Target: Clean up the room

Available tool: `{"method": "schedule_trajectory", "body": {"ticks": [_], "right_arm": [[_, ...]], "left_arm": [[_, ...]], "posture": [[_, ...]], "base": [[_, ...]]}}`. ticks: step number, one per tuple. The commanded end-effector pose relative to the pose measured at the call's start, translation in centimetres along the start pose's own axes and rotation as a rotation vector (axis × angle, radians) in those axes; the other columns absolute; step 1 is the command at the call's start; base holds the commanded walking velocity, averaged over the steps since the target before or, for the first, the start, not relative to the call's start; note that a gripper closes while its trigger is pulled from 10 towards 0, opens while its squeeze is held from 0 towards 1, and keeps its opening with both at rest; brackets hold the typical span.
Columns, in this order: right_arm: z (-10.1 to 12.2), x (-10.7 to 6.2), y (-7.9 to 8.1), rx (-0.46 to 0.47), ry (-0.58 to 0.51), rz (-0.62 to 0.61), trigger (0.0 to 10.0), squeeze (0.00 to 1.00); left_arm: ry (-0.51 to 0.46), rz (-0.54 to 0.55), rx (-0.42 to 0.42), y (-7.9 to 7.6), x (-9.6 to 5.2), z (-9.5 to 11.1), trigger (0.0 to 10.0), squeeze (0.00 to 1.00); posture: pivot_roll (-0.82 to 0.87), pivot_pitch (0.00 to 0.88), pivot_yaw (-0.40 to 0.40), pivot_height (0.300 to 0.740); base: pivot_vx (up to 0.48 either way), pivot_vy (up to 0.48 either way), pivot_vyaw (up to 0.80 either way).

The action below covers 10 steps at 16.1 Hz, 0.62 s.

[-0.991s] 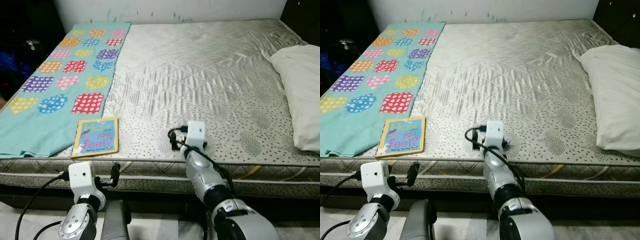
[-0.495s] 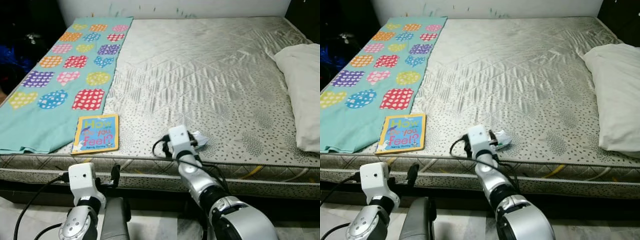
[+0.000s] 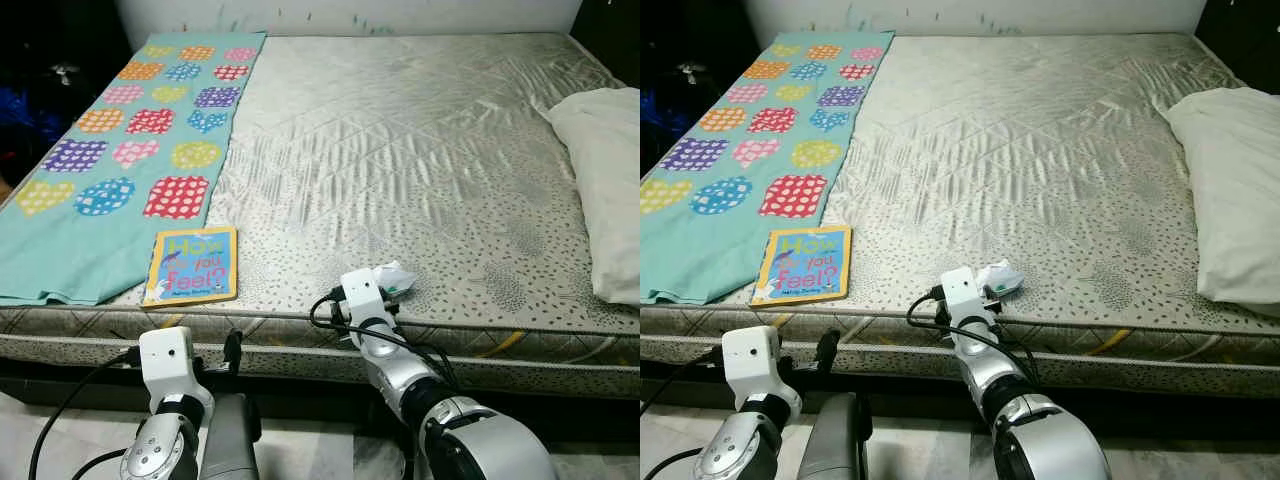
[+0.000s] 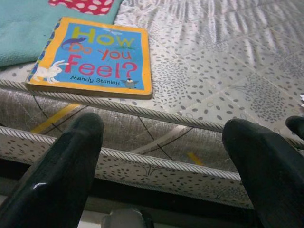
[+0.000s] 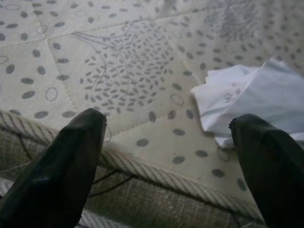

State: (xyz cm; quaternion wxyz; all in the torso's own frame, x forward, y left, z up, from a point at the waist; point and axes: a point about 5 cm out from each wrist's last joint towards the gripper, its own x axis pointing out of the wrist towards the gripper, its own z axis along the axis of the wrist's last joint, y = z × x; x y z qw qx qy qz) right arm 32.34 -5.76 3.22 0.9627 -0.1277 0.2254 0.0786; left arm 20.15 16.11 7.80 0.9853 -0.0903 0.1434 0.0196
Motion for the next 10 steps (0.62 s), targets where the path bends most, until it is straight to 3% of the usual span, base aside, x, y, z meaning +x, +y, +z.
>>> {"method": "schedule_trajectory", "body": {"ticks": [1, 4, 6, 10], "right_arm": [[1.2, 0.1, 0.7, 0.023, -0.019, 0.030, 10.0, 0.00], [3.9, 0.2, 1.6, 0.080, -0.128, 0.087, 10.0, 0.00], [5.0, -0.1, 3.1, 0.132, -0.162, 0.159, 10.0, 0.00], [2.7, -0.5, 4.6, 0.116, -0.028, 0.229, 10.0, 0.00]], "left_arm": [[0.002, 0.011, 0.011, 0.1, -0.1, 0.1, 10.0, 0.00], [0.000, 0.012, 0.011, 0.1, -0.1, 0.1, 10.0, 0.00], [0.004, 0.015, 0.014, 0.2, -0.2, 0.1, 10.0, 0.00], [0.004, 0.013, 0.018, 0.2, -0.1, 0.1, 10.0, 0.00]], "posture": [[0.25, 0.087, 0.004, 0.555], [0.25, 0.088, 0.001, 0.555], [0.25, 0.089, 0.002, 0.555], [0.25, 0.089, 0.003, 0.555]], "base": [[0.000, 0.000, 0.00], [0.000, 0.000, 0.00], [0.000, 0.000, 0.00], [0.000, 0.000, 0.00]]}}
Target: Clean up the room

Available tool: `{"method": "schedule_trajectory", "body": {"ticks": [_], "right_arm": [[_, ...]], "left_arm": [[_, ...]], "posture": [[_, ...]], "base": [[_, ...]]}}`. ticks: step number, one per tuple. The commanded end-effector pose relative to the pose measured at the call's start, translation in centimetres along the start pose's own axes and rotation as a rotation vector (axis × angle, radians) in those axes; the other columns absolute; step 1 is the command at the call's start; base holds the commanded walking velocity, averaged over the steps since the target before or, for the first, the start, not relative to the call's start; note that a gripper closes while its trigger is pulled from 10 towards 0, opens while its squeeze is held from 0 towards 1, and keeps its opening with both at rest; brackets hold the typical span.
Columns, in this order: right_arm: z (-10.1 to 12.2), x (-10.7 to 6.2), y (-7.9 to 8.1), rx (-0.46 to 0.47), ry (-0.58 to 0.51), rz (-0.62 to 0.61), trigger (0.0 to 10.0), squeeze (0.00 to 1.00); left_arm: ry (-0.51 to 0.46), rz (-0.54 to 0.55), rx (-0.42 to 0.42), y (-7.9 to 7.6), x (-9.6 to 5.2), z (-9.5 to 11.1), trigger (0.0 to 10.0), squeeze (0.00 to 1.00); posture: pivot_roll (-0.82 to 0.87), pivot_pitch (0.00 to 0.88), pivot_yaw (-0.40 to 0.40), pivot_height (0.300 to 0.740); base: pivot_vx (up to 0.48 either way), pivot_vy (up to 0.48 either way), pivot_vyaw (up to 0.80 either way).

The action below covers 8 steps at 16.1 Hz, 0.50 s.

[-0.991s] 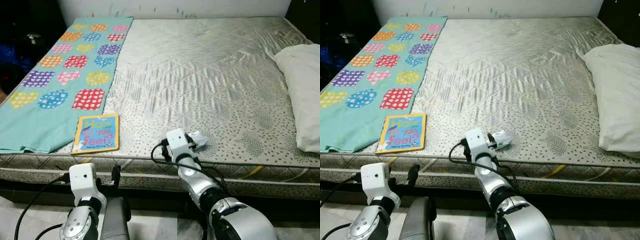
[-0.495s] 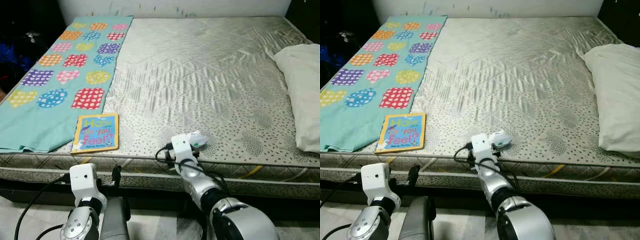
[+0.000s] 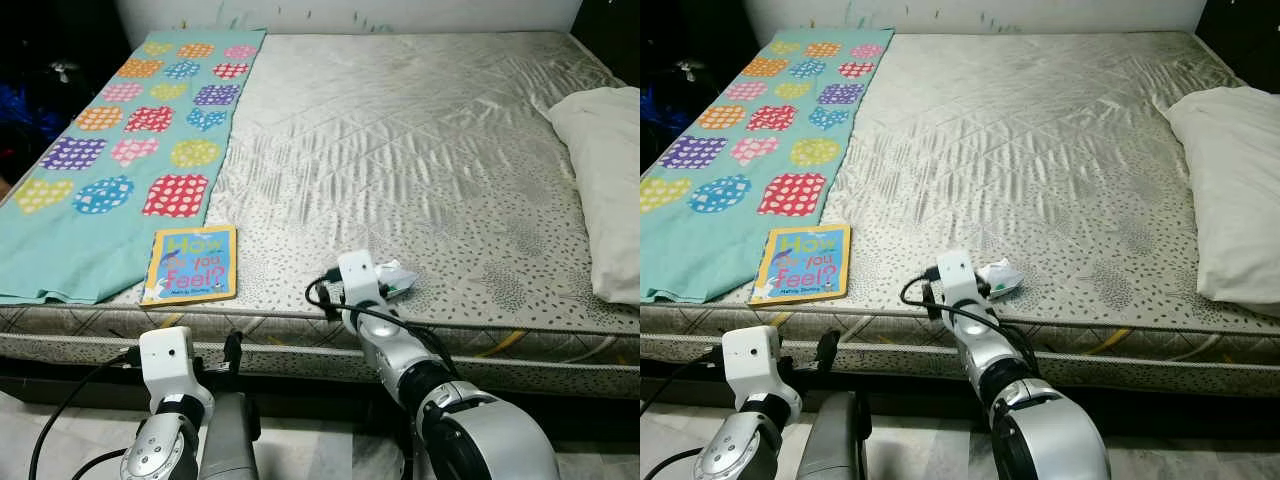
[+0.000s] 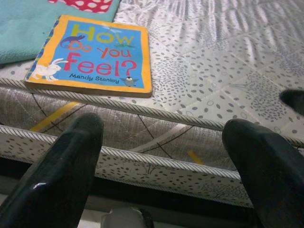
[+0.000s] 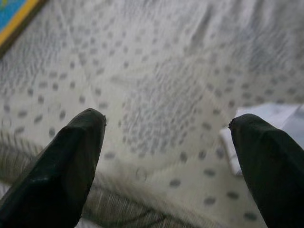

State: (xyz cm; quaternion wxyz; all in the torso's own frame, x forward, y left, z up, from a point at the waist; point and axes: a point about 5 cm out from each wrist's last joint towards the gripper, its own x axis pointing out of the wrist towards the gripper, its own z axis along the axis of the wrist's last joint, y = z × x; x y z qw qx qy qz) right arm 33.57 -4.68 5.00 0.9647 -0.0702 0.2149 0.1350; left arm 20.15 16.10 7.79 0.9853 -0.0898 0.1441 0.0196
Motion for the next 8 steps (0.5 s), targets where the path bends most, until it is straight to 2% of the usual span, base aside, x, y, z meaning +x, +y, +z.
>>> {"method": "schedule_trajectory", "body": {"ticks": [1, 5, 6, 8], "right_arm": [[-0.4, -0.4, 4.2, 0.031, 0.044, 0.084, 10.0, 0.00], [-0.9, -0.1, 0.8, 0.141, 0.074, -0.079, 10.0, 0.00], [-0.8, -0.1, -0.1, 0.143, 0.078, -0.113, 10.0, 0.00], [-0.8, -0.1, -0.8, 0.136, 0.081, -0.134, 10.0, 0.00]], "left_arm": [[0.003, 0.014, 0.019, 0.2, -0.1, 0.1, 10.0, 0.00], [0.001, 0.018, 0.025, 0.3, 0.0, 0.2, 10.0, 0.00], [0.001, 0.020, 0.027, 0.4, 0.0, 0.2, 10.0, 0.00], [0.000, 0.021, 0.028, 0.4, 0.0, 0.2, 10.0, 0.00]], "posture": [[0.26, 0.090, 0.004, 0.555], [0.26, 0.088, 0.000, 0.555], [0.26, 0.089, 0.001, 0.555], [0.26, 0.088, 0.000, 0.555]], "base": [[0.000, 0.000, 0.00], [0.000, 0.000, 0.00], [0.000, 0.000, 0.00], [0.000, 0.000, 0.00]]}}
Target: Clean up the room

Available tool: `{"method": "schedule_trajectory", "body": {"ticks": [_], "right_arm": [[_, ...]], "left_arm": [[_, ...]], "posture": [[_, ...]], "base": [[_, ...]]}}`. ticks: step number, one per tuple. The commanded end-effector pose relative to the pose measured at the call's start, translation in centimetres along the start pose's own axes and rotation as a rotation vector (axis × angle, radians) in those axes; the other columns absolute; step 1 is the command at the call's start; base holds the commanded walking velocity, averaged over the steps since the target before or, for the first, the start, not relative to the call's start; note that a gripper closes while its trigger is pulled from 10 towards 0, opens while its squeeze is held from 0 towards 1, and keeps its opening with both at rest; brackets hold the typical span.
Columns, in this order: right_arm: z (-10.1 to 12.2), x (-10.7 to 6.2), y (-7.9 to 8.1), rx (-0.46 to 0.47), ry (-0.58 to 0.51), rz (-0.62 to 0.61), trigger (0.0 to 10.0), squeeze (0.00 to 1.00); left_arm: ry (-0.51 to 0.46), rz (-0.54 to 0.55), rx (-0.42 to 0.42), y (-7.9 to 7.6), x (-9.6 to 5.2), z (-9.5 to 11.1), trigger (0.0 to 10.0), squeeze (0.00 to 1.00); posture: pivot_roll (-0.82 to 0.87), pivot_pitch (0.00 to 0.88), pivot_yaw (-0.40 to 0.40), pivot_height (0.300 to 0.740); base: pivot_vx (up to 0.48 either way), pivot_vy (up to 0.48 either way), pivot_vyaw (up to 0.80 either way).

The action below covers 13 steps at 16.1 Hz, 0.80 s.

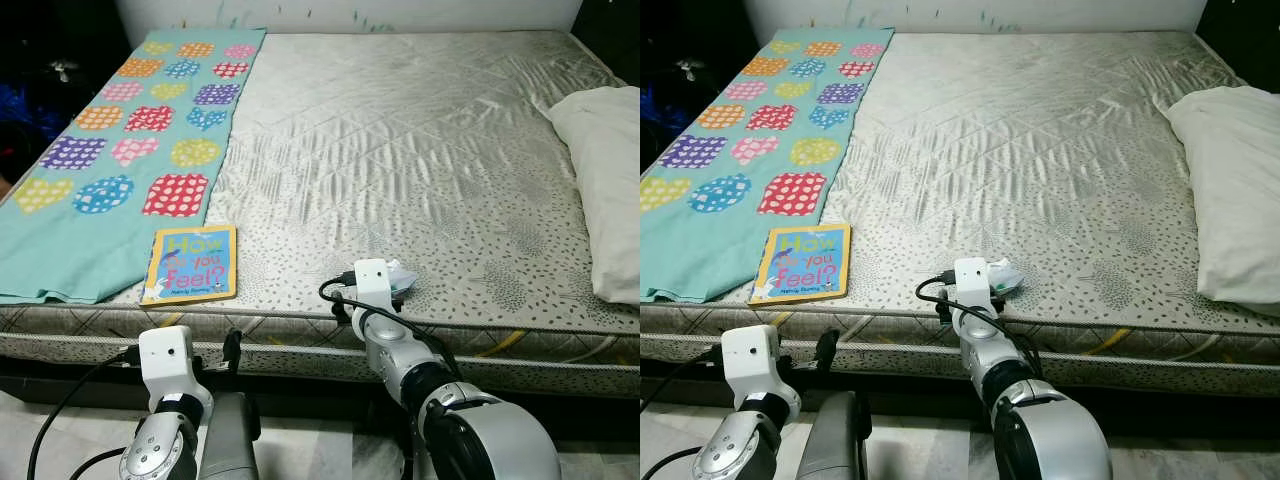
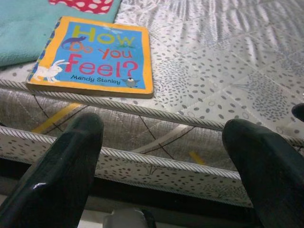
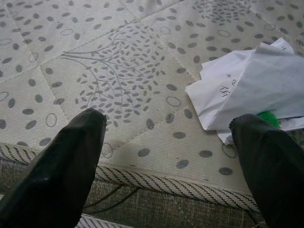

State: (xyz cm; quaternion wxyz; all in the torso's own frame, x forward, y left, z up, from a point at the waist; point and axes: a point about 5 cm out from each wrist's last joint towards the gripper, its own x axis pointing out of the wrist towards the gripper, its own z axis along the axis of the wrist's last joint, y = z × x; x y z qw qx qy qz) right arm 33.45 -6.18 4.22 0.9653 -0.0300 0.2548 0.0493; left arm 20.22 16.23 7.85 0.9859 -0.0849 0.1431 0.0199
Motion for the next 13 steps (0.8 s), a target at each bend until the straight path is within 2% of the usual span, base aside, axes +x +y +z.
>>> {"method": "schedule_trajectory", "body": {"ticks": [1, 7, 13], "right_arm": [[0.3, 0.1, -0.3, 0.007, 0.002, -0.021, 10.0, 0.00], [0.4, 0.3, -4.0, -0.046, -0.005, -0.185, 10.0, 0.00], [1.1, 0.3, -5.8, -0.092, -0.033, -0.258, 10.0, 0.00]], "left_arm": [[0.001, 0.022, 0.020, 0.3, 0.0, 0.1, 10.0, 0.00], [-0.002, 0.025, 0.028, 0.6, 0.0, 0.2, 10.0, 0.00], [-0.004, 0.026, 0.032, 0.7, 0.2, 0.3, 10.0, 0.00]], "posture": [[0.26, 0.088, 0.000, 0.555], [0.26, 0.078, 0.004, 0.555], [0.26, 0.070, 0.007, 0.555]], "base": [[0.000, 0.000, 0.00], [0.000, 0.000, 0.00], [0.000, 0.000, 0.00]]}}
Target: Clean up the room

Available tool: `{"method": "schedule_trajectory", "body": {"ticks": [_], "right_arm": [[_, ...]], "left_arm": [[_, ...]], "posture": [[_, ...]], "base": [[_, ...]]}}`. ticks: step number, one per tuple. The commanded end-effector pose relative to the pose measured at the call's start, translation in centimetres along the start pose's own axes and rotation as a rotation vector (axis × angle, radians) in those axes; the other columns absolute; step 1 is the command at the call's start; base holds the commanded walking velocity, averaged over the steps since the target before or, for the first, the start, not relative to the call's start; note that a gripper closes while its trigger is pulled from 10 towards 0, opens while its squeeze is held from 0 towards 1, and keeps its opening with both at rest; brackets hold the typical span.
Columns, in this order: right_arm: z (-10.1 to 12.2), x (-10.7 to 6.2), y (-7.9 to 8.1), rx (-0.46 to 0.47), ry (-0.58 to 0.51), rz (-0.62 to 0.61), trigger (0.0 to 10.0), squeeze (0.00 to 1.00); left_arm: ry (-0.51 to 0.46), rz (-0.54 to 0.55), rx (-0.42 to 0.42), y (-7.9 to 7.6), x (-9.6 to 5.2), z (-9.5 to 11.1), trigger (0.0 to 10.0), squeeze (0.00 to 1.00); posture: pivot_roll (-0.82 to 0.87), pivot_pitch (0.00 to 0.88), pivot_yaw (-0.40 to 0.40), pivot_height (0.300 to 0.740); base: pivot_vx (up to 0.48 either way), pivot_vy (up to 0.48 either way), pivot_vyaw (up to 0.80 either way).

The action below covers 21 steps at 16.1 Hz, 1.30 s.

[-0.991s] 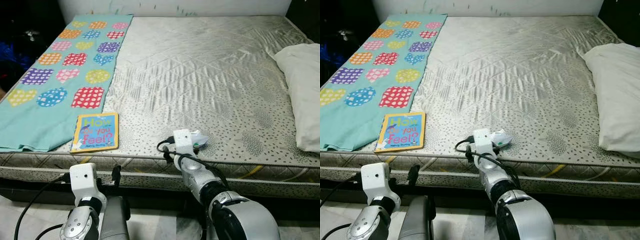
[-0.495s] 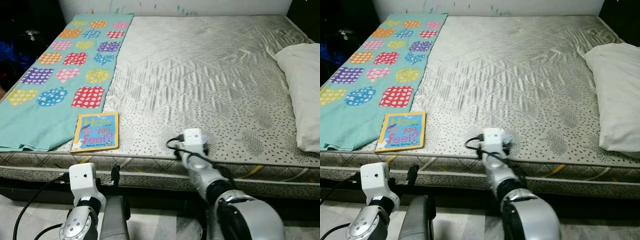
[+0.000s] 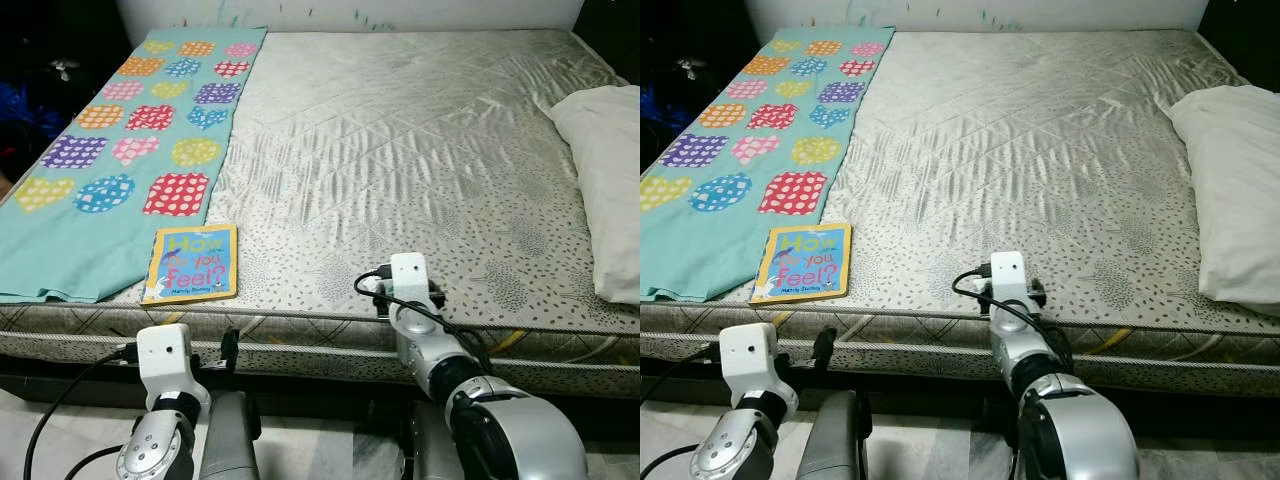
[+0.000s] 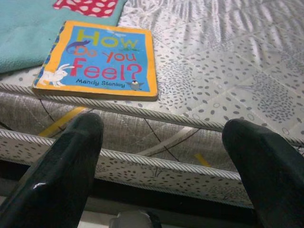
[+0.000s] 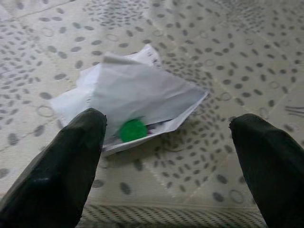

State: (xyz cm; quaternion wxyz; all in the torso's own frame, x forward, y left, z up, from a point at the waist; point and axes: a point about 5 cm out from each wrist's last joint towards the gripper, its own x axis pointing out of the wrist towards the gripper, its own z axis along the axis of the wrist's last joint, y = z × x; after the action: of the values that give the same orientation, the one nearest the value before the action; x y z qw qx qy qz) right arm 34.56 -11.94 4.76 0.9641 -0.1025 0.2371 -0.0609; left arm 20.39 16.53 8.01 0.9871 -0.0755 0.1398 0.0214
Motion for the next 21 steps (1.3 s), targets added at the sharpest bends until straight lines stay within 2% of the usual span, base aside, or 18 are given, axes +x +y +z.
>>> {"method": "schedule_trajectory", "body": {"ticks": [1, 4, 5, 6, 7, 8, 9, 10, 11, 12, 15, 16, 17, 18, 19, 20, 21], "right_arm": [[0.5, 0.1, -0.3, -0.015, -0.010, -0.018, 10.0, 0.00], [0.5, 0.1, -0.1, 0.032, 0.002, 0.013, 10.0, 0.00], [0.5, 0.0, 0.4, 0.048, 0.004, 0.042, 9.0, 0.00], [0.5, 0.0, 0.6, 0.047, 0.006, 0.053, 8.8, 0.00], [0.3, -0.2, 1.3, 0.044, 0.010, 0.084, 10.0, 0.00], [0.2, -0.3, 1.6, 0.046, 0.012, 0.096, 9.4, 0.00], [0.0, -0.4, 1.8, 0.048, 0.019, 0.106, 7.1, 0.00], [-0.2, -0.5, 2.0, 0.049, 0.022, 0.109, 6.4, 0.00], [-0.3, -0.5, 2.0, 0.050, 0.024, 0.110, 4.9, 0.00], [-0.4, -0.5, 2.1, 0.055, 0.028, 0.114, 0.0, 0.00], [-0.3, -0.5, 2.1, 0.056, 0.028, 0.113, 0.0, 0.00], [-0.2, -0.5, 2.2, 0.057, 0.028, 0.112, 0.4, 0.00], [-0.2, -0.6, 2.3, 0.058, 0.030, 0.112, 1.2, 0.00], [-0.2, -0.6, 2.4, 0.055, 0.042, 0.110, 5.2, 0.00], [-0.4, -0.6, 2.4, 0.051, 0.054, 0.104, 7.5, 0.00], [-0.6, -0.6, 2.4, 0.048, 0.067, 0.098, 8.2, 0.00], [-0.7, -0.6, 2.4, 0.050, 0.077, 0.093, 9.5, 0.00]], "left_arm": [[0.002, 0.021, 0.015, 0.5, 0.1, 0.0, 10.0, 0.00], [-0.002, 0.024, 0.016, 0.6, 0.2, 0.2, 10.0, 0.00], [-0.002, 0.024, 0.016, 0.6, 0.2, 0.2, 10.0, 0.00], [-0.001, 0.023, 0.016, 0.5, 0.2, 0.2, 10.0, 0.00], [-0.001, 0.019, 0.014, 0.4, 0.2, 0.2, 10.0, 0.00], [-0.001, 0.018, 0.014, 0.4, 0.2, 0.2, 10.0, 0.00], [0.000, 0.018, 0.014, 0.4, 0.2, 0.2, 10.0, 0.00], [0.001, 0.018, 0.013, 0.4, 0.2, 0.2, 10.0, 0.00], [0.001, 0.018, 0.014, 0.4, 0.2, 0.2, 10.0, 0.00], [0.001, 0.019, 0.014, 0.5, 0.2, 0.2, 10.0, 0.00], [0.001, 0.018, 0.014, 0.5, 0.3, 0.2, 10.0, 0.00], [0.002, 0.019, 0.013, 0.5, 0.3, 0.2, 10.0, 0.00], [0.003, 0.019, 0.013, 0.4, 0.3, 0.2, 10.0, 0.00], [0.006, 0.018, 0.012, 0.4, 0.3, 0.1, 10.0, 0.00], [0.007, 0.018, 0.012, 0.4, 0.3, 0.1, 10.0, 0.00], [0.008, 0.018, 0.012, 0.4, 0.3, 0.1, 10.0, 0.00], [0.008, 0.018, 0.012, 0.4, 0.3, 0.1, 10.0, 0.00]], "posture": [[0.26, 0.066, 0.007, 0.555], [0.26, 0.065, 0.007, 0.555], [0.26, 0.065, 0.007, 0.555], [0.26, 0.065, 0.007, 0.555], [0.26, 0.065, 0.007, 0.555], [0.26, 0.065, 0.007, 0.555], [0.26, 0.065, 0.007, 0.555], [0.26, 0.067, 0.011, 0.555], [0.26, 0.067, 0.011, 0.555], [0.26, 0.067, 0.011, 0.555], [0.26, 0.067, 0.011, 0.555], [0.26, 0.069, 0.011, 0.555], [0.26, 0.069, 0.011, 0.555], [0.26, 0.069, 0.011, 0.555], [0.26, 0.069, 0.011, 0.555], [0.26, 0.069, 0.011, 0.555], [0.26, 0.069, 0.011, 0.555]], "base": [[0.000, 0.000, 0.00], [0.000, 0.000, 0.00], [0.000, 0.000, 0.00], [0.000, 0.000, 0.00], [0.000, 0.000, 0.00], [0.000, 0.000, 0.00], [0.000, 0.000, 0.00], [0.000, 0.000, 0.00], [0.000, 0.000, 0.00], [0.000, 0.000, 0.00], [0.000, 0.000, 0.00], [0.000, 0.000, 0.00], [0.000, 0.000, 0.00], [0.000, 0.000, 0.00], [0.000, 0.000, 0.00], [0.000, 0.000, 0.00], [0.000, 0.000, 0.00]]}}
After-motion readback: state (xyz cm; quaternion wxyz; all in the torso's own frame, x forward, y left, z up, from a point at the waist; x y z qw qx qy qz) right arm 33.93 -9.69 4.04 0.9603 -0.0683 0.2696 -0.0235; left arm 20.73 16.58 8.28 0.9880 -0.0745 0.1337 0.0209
